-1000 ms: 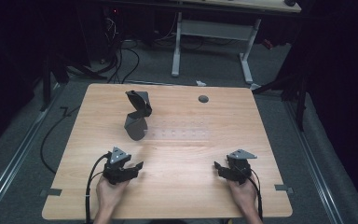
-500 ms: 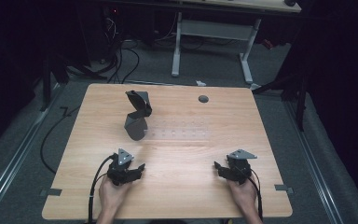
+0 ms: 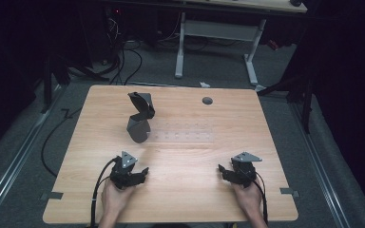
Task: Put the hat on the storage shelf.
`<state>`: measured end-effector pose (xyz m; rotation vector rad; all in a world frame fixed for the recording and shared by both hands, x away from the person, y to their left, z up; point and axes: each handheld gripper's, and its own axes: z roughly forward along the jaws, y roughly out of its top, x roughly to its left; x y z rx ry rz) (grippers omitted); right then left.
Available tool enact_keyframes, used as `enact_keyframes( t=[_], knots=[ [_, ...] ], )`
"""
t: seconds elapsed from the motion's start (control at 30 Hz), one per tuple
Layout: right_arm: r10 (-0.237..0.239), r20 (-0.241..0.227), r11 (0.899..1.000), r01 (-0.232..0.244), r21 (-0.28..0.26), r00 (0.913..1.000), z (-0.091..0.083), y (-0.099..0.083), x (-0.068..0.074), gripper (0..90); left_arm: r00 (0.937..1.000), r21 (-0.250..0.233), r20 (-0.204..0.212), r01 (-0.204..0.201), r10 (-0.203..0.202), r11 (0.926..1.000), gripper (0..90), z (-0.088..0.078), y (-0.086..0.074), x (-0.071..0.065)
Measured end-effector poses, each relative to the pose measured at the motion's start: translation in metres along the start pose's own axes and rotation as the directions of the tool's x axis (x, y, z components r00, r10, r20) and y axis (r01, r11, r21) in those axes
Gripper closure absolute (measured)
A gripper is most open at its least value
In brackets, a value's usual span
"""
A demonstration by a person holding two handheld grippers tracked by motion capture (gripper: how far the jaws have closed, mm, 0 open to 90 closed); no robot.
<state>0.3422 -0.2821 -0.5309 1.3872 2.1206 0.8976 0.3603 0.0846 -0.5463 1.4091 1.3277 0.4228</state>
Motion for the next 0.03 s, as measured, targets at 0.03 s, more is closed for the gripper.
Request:
enact_keyframes(
  t=[0.03],
  knots=[
    [0.000, 0.000, 1.000, 0.000, 0.000, 1.0000, 0.0000, 0.0000, 0.0000, 36.4, 1.0000, 0.000, -0.001, 0.000, 0.000, 1.0000, 30.6, 0.0000, 0.0000, 0.0000]
  ],
)
